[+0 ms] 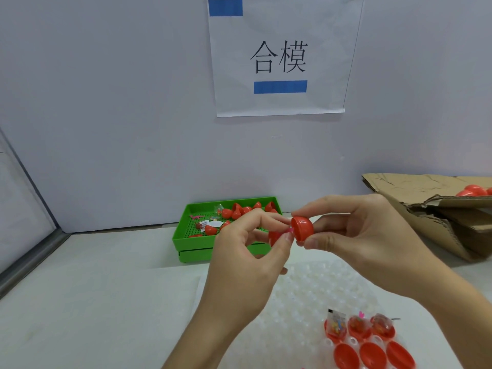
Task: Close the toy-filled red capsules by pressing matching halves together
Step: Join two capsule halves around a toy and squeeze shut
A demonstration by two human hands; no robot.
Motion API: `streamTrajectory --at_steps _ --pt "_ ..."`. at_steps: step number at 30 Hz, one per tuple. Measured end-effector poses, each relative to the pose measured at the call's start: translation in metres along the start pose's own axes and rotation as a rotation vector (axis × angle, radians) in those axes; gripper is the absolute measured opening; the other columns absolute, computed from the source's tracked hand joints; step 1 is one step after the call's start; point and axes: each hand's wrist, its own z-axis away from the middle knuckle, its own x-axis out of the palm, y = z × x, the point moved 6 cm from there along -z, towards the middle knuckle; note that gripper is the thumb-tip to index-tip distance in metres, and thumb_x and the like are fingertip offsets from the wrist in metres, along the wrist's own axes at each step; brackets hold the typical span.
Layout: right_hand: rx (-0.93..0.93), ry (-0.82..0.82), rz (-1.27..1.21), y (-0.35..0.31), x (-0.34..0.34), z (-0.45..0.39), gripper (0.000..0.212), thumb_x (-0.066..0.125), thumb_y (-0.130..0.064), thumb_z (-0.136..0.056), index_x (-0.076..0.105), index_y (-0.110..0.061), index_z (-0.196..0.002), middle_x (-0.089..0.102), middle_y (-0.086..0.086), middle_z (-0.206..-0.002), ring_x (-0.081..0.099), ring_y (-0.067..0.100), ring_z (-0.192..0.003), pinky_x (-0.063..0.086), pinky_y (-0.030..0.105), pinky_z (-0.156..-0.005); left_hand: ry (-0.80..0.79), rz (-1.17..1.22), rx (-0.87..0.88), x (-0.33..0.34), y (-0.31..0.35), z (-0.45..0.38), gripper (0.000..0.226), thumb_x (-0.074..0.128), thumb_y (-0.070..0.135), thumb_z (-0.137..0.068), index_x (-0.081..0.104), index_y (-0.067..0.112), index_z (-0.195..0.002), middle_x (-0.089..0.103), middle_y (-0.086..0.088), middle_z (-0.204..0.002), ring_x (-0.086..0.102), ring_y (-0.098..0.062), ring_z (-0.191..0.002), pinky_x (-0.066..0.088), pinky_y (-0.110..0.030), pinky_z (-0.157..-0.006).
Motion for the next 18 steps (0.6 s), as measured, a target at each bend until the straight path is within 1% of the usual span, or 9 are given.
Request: streamTrajectory --at_steps 5,8,10,12,13,14,17,18 --pt "0.003 0.021 -0.029 0.000 0.000 0.000 0.027 0.081 -0.006 -0.077 0.077 -0.024 -0.097 0.078 0.003 -0.079 0.076 0.020 -0.078 0.059 0.053 -0.083 0.037 0.020 0.006 -0.001 0.000 0.000 0.013 0.072 0.008 -0.087 0.073 0.020 -0.081 0.070 0.008 -0.090 0.067 -0.020 -0.082 0.058 -0.028 -0.051" --pt "-0.001 0.022 -0.030 0.000 0.000 0.001 0.026 0.081 -0.010 -0.076 0.077 -0.024 -0.097 0.078 0.001 -0.080 0.076 0.018 -0.078 0.060 0.050 -0.083 0.053 0.020 0.013 -0.001 0.000 0.000 0.013 0.073 0.008 -0.087 0.074 0.020 -0.082 0.070 0.008 -0.088 0.067 -0.021 -0.082 0.058 -0.027 -0.051" --pt "-0.004 0.028 -0.015 0.000 0.000 0.000 0.027 0.081 -0.008 -0.076 0.077 -0.024 -0.097 0.078 0.000 -0.079 0.076 0.017 -0.077 0.060 0.049 -0.083 0.072 -0.004 0.024 -0.002 0.001 0.000 0.013 0.074 0.009 -0.086 0.074 0.022 -0.083 0.071 0.008 -0.087 0.067 -0.021 -0.083 0.058 -0.027 -0.053" --pt "-0.010 0.037 0.009 0.000 0.001 0.000 0.030 0.082 -0.003 -0.076 0.077 -0.024 -0.097 0.078 -0.001 -0.078 0.076 0.016 -0.076 0.061 0.047 -0.082 0.095 -0.059 0.047 -0.003 0.002 0.000 0.014 0.076 0.012 -0.086 0.073 0.026 -0.084 0.071 0.009 -0.088 0.068 -0.019 -0.082 0.060 -0.032 -0.056" --pt "-0.015 0.039 0.017 0.000 0.002 -0.001 0.032 0.081 -0.001 -0.076 0.077 -0.024 -0.098 0.078 -0.001 -0.079 0.076 0.015 -0.076 0.061 0.045 -0.082 0.103 -0.090 0.062 -0.003 0.004 0.000 0.015 0.077 0.013 -0.085 0.072 0.027 -0.086 0.071 0.011 -0.089 0.069 -0.018 -0.082 0.061 -0.035 -0.059" --pt "-0.023 0.039 0.023 0.000 0.002 -0.001 0.032 0.081 0.000 -0.076 0.077 -0.023 -0.098 0.078 -0.001 -0.080 0.076 0.014 -0.077 0.061 0.041 -0.082 0.111 -0.113 0.078 -0.004 0.006 0.001 0.017 0.078 0.014 -0.084 0.070 0.029 -0.088 0.072 0.012 -0.090 0.069 -0.016 -0.082 0.061 -0.036 -0.061" --pt "-0.052 0.048 0.025 -0.002 0.003 -0.001 0.033 0.081 0.003 -0.075 0.078 -0.020 -0.099 0.078 -0.003 -0.085 0.076 0.013 -0.078 0.061 0.034 -0.080 0.132 -0.143 0.127 -0.005 0.010 0.002 0.025 0.080 0.017 -0.082 0.064 0.032 -0.092 0.072 0.016 -0.092 0.070 -0.010 -0.081 0.057 -0.023 -0.065" --pt "-0.059 0.052 0.021 -0.002 0.002 -0.001 0.033 0.081 0.004 -0.075 0.078 -0.019 -0.098 0.077 -0.003 -0.086 0.076 0.014 -0.077 0.061 0.034 -0.079 0.134 -0.161 0.143 -0.004 0.011 0.002 0.026 0.080 0.017 -0.082 0.063 0.033 -0.093 0.071 0.017 -0.093 0.069 -0.009 -0.082 0.056 -0.021 -0.066"
